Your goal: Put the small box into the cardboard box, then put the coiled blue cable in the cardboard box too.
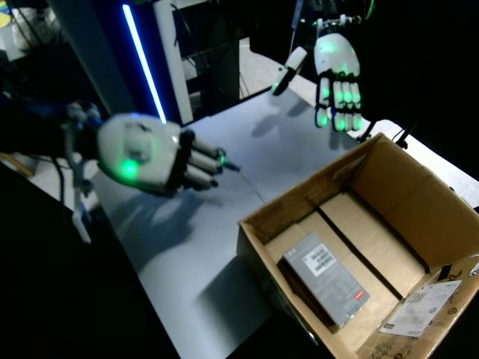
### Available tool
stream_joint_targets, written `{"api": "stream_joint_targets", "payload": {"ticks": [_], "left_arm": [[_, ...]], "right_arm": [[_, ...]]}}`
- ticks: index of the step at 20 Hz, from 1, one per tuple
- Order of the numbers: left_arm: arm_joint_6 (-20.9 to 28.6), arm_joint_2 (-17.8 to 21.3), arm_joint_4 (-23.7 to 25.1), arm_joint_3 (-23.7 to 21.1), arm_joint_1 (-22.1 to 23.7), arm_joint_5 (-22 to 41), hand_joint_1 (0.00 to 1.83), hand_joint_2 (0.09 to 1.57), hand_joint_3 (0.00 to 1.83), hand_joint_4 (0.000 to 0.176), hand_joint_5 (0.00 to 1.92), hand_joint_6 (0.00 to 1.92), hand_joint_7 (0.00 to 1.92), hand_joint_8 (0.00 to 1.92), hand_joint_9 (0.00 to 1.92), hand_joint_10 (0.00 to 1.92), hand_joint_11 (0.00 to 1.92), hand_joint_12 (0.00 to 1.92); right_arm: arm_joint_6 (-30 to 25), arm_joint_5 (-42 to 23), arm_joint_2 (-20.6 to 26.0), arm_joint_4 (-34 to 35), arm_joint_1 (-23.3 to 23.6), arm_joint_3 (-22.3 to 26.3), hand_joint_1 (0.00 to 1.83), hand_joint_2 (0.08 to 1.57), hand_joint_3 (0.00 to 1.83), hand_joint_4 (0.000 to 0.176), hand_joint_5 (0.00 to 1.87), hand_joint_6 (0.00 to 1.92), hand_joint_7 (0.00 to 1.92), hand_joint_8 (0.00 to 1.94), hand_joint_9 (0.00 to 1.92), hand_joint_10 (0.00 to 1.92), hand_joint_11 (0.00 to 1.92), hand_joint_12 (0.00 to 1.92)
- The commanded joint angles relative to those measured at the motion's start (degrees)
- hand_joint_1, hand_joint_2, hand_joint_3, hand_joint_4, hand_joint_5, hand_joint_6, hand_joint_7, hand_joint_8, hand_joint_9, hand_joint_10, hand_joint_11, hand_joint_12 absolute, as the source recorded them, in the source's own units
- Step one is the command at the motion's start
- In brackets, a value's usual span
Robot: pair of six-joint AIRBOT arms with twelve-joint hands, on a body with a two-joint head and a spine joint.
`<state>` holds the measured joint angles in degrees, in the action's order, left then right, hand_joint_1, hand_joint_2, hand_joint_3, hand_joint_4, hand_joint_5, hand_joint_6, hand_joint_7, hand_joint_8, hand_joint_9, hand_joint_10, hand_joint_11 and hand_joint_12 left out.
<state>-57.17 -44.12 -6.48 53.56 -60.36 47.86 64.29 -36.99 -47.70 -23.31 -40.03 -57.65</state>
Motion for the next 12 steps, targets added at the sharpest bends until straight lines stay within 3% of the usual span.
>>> {"api": "stream_joint_targets", "payload": {"ticks": [1,3,4,5,6,7,12], "left_arm": [[0.4,-0.1,-0.6,0.1,0.4,6.9,0.35,0.96,0.0,0.176,0.05,0.0,0.02,0.0,0.02,0.0,0.01,0.01],[0.4,-0.1,-0.8,0.1,0.3,7.3,0.35,0.95,0.0,0.176,0.05,0.0,0.03,0.0,0.02,0.01,0.01,0.0],[0.4,-0.1,-0.8,0.1,0.3,7.3,0.35,0.95,0.0,0.176,0.04,0.0,0.03,0.0,0.02,0.0,0.01,0.01],[0.4,-0.1,-0.8,0.1,0.3,7.3,0.36,0.95,0.0,0.176,0.04,0.0,0.04,0.01,0.03,0.01,0.03,0.01],[0.4,-0.1,-0.8,0.1,0.3,7.4,0.37,0.94,0.0,0.176,0.04,0.0,0.04,0.0,0.02,0.0,0.02,0.01],[0.4,-0.1,-0.9,0.1,0.3,7.5,0.36,0.93,0.0,0.176,0.04,0.0,0.05,0.01,0.03,0.0,0.02,0.01],[0.4,-0.3,-1.1,0.1,0.2,8.3,0.34,0.92,0.0,0.176,0.05,0.0,0.08,0.01,0.06,0.01,0.02,0.01]], "right_arm": [[-0.2,-9.4,0.6,1.8,1.6,0.6,1.68,1.2,0.0,0.108,0.93,1.92,1.29,1.94,1.59,1.92,1.7,1.92],[-0.2,-12.5,2.0,1.8,3.2,1.7,1.63,1.24,0.01,0.09,0.98,1.92,1.32,1.94,1.65,1.92,1.77,1.92],[-0.2,-14.3,2.4,1.8,3.4,2.1,1.53,1.26,0.0,0.0,0.88,1.92,1.26,1.94,1.61,1.92,1.75,1.92],[-0.2,-16.1,2.8,1.8,3.8,2.4,1.49,1.28,0.01,0.0,0.8,1.9,1.17,1.94,1.53,1.92,1.7,1.92],[-0.2,-17.7,3.2,1.8,4.2,2.8,1.13,1.32,0.01,0.0,0.65,1.64,1.12,1.94,1.47,1.92,1.65,1.92],[-0.2,-19.8,3.6,1.8,5.3,3.2,1.05,1.32,0.01,0.0,0.63,1.57,1.09,1.94,1.44,1.92,1.62,1.92],[-0.2,-26.0,2.4,7.0,8.7,1.5,1.05,1.32,0.01,0.0,0.63,1.57,1.09,1.94,1.44,1.92,1.62,1.92]]}}
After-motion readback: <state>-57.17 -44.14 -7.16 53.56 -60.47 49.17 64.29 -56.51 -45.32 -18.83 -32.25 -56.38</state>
